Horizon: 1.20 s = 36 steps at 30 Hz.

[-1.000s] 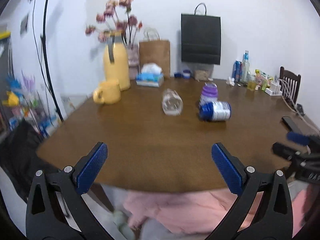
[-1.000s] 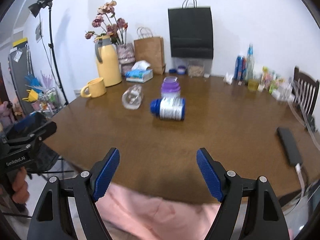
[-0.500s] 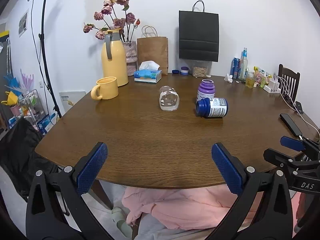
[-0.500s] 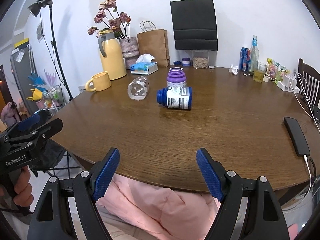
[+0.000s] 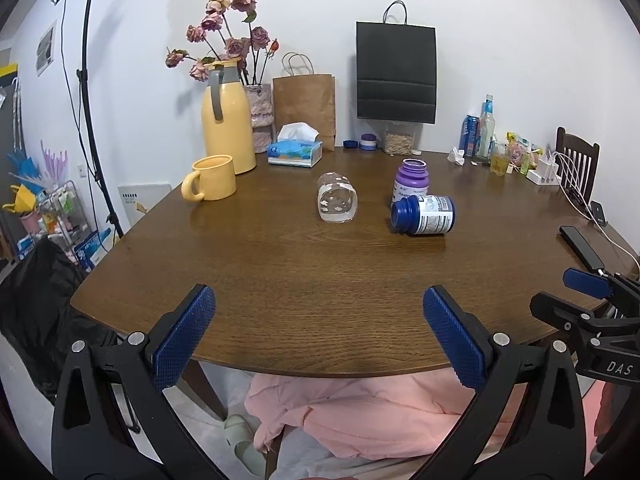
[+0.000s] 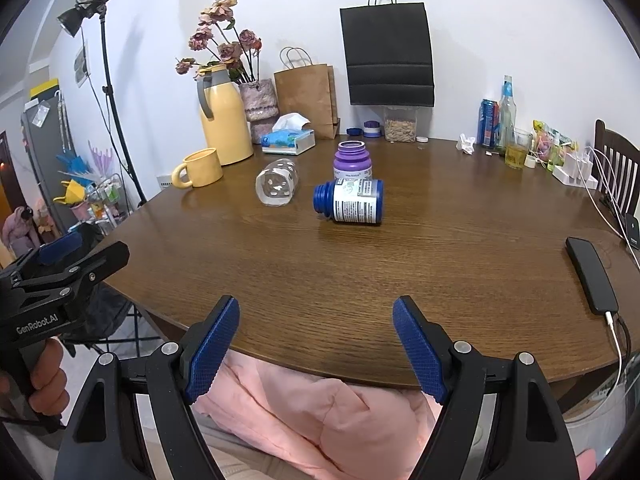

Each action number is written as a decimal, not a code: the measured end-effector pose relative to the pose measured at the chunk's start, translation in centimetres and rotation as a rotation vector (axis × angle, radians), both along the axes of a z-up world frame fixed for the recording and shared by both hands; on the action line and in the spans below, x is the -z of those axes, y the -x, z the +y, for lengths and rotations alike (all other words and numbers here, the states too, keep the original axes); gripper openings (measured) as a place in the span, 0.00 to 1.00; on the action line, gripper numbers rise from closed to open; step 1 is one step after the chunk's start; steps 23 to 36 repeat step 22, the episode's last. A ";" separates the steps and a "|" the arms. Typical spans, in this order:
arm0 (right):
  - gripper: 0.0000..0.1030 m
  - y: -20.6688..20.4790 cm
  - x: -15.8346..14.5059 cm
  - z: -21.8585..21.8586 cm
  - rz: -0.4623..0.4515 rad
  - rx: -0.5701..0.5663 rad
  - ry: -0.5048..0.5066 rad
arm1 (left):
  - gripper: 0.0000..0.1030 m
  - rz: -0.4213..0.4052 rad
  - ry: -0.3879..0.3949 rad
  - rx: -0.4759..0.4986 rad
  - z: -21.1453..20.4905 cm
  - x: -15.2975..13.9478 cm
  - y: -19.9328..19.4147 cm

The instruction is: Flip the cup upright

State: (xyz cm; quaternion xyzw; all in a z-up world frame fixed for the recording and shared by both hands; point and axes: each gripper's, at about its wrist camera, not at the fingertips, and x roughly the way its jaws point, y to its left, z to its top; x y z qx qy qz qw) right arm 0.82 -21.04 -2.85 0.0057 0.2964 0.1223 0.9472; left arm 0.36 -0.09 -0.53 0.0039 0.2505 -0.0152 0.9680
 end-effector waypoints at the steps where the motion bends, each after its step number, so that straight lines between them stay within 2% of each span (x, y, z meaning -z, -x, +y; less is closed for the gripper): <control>1: 0.81 0.0 0.0 0.0 0.002 0.000 0.000 | 1.00 -0.002 -0.001 0.001 0.0 0.0 0.0; 36: 0.81 0.2 -0.1 -0.2 -0.003 0.005 0.002 | 1.00 -0.006 0.012 0.015 0.0 0.2 0.3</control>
